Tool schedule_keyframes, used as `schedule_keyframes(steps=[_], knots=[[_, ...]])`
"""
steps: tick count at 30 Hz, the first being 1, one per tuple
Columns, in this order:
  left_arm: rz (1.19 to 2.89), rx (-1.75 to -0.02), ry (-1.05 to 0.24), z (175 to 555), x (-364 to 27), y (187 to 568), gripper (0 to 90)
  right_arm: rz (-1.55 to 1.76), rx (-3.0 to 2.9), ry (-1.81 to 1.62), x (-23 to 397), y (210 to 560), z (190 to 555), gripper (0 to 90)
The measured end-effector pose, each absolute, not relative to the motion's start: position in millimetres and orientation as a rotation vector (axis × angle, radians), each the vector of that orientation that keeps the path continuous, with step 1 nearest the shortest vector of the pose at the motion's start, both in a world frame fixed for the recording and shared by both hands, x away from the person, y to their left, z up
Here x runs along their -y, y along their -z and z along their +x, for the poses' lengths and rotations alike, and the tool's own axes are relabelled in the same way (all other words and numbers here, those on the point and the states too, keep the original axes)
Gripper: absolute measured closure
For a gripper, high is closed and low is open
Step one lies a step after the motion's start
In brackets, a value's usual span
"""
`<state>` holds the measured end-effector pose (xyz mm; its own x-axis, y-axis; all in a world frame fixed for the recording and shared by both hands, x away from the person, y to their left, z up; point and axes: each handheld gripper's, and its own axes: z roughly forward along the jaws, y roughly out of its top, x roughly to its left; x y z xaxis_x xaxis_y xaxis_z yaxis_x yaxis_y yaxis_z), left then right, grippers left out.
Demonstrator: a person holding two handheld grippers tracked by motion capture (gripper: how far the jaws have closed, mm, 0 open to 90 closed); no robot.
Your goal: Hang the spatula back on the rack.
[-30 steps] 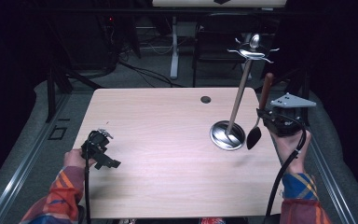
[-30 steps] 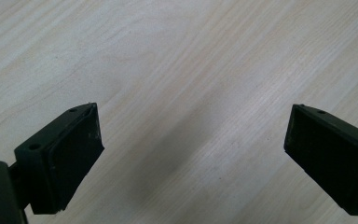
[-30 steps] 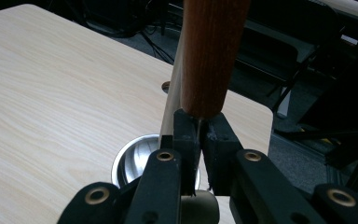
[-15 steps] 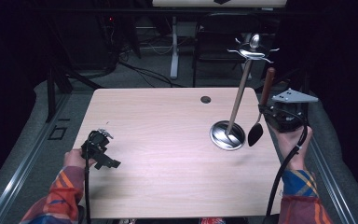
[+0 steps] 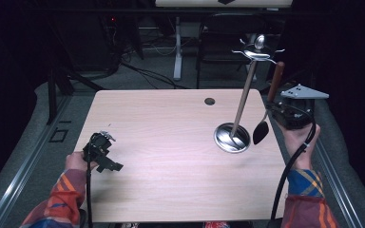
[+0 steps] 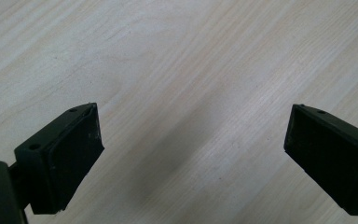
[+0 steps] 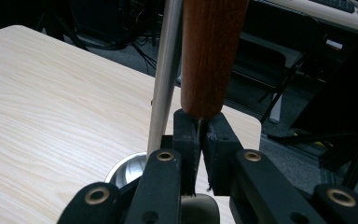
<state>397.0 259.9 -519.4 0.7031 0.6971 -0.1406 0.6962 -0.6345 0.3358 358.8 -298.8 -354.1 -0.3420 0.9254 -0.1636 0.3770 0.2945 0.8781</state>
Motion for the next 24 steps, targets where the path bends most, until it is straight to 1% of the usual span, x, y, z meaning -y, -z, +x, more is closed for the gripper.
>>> schedule_keyframes(steps=[24], knots=[[2.547, -1.085, -0.002, 397.4, -259.7, 519.9, 3.9, 1.187, -1.854, -1.030, 304.1, 345.7, 368.4, 84.8]])
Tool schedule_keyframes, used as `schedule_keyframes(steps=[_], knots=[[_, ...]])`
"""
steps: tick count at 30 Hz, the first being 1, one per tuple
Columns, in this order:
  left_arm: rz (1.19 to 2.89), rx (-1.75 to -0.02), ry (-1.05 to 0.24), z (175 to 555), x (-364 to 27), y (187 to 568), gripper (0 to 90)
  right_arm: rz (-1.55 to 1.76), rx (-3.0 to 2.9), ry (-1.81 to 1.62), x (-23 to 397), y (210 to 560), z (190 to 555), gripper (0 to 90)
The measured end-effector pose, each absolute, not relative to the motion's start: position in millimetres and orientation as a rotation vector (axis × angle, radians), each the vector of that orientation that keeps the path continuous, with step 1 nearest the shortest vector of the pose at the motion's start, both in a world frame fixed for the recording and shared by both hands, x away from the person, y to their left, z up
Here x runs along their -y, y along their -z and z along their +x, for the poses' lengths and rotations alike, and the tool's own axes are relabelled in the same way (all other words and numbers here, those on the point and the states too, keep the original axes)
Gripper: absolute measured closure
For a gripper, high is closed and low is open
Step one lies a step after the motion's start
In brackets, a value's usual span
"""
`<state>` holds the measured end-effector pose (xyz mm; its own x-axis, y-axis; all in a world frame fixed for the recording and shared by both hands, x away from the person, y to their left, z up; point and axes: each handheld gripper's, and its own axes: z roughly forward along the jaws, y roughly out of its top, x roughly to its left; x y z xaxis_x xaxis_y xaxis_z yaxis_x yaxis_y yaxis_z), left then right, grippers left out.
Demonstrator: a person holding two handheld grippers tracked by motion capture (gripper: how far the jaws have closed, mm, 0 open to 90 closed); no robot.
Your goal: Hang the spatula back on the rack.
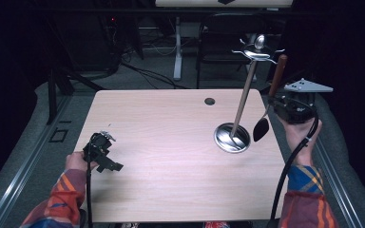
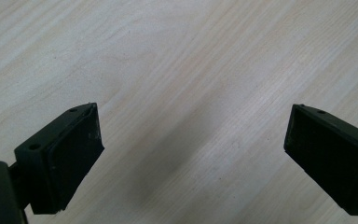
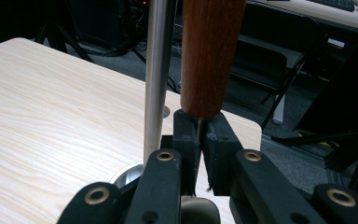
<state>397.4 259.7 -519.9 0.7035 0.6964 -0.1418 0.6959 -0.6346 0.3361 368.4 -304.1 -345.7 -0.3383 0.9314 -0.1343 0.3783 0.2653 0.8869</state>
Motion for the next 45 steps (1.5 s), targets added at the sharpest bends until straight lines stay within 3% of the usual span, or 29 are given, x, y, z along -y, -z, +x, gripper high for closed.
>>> schedule_keyframes(steps=[45], knots=[[2.550, -1.089, -0.003, 397, -260, 520, 4.0, 1.210, -1.939, -0.995, 300, 347, 384, 84.7]])
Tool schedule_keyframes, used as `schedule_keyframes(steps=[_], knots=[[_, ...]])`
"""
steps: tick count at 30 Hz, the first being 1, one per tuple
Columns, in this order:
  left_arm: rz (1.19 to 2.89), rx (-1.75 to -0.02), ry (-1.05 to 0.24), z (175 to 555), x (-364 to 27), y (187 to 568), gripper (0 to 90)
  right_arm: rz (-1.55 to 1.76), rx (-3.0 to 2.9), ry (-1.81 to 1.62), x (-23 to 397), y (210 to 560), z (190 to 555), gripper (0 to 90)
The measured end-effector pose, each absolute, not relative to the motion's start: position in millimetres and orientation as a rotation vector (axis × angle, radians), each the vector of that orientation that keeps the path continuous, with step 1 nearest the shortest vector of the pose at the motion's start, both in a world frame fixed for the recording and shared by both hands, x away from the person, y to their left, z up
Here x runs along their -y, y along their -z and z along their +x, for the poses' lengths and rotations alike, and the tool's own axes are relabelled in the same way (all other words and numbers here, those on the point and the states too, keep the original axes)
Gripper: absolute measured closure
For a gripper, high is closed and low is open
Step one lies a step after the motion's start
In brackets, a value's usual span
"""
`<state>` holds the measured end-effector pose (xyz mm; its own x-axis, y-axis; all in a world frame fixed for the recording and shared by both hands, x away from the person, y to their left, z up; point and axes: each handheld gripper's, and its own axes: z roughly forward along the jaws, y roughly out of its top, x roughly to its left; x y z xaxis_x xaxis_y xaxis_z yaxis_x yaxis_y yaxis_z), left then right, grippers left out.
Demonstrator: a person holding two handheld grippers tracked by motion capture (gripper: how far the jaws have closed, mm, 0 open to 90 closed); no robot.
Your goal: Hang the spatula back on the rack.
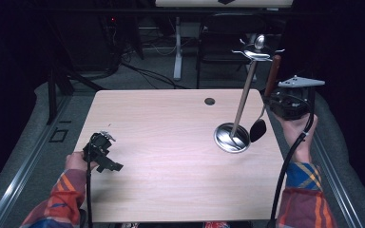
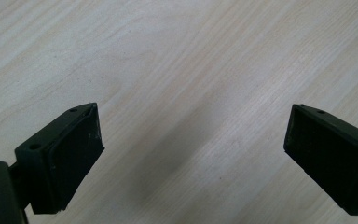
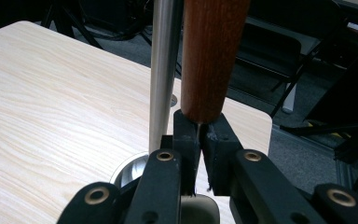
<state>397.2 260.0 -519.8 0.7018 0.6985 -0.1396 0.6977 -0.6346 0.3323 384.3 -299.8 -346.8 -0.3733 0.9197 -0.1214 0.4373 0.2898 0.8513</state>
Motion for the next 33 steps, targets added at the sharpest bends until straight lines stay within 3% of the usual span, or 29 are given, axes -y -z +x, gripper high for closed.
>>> schedule_keyframes(steps=[33], knots=[[2.548, -1.091, -0.002, 397, -260, 520, 4.0, 1.216, -1.946, -1.004, 294, 345, 396, 84.6]])
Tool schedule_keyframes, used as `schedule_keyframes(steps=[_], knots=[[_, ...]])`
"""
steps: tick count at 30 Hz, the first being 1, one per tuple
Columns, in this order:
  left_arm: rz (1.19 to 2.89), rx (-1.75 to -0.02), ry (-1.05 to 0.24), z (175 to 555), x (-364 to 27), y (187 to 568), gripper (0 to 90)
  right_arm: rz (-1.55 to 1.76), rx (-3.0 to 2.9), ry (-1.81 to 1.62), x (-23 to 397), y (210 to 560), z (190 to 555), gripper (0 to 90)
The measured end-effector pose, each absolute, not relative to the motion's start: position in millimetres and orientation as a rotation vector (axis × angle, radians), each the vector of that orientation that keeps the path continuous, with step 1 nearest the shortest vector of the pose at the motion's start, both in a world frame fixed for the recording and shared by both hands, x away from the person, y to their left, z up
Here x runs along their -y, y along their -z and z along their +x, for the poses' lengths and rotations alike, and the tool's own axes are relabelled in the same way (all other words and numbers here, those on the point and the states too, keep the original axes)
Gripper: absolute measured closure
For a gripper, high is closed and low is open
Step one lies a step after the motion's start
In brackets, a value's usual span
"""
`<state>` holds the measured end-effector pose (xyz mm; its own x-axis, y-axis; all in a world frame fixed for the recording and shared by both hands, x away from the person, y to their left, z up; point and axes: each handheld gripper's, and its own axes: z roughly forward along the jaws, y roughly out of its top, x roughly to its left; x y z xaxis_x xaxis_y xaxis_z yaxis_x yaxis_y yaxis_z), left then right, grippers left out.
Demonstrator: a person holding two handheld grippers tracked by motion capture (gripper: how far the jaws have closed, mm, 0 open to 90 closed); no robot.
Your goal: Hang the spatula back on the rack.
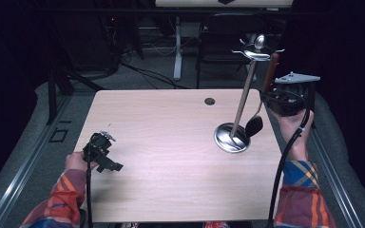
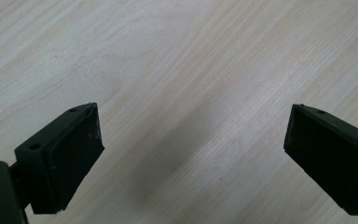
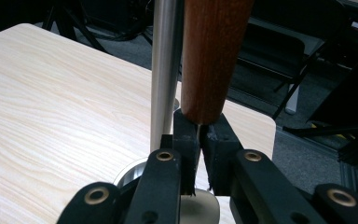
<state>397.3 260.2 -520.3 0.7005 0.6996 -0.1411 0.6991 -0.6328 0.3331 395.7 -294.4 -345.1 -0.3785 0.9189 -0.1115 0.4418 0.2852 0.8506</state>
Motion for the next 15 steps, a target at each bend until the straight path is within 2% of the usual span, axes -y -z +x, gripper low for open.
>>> schedule_keyframes(steps=[15], knots=[[2.548, -1.091, -0.004, 397.1, -260.0, 520.0, 4.0, 1.201, -1.943, -0.971, 293.4, 348.8, 392.3, 83.6]])
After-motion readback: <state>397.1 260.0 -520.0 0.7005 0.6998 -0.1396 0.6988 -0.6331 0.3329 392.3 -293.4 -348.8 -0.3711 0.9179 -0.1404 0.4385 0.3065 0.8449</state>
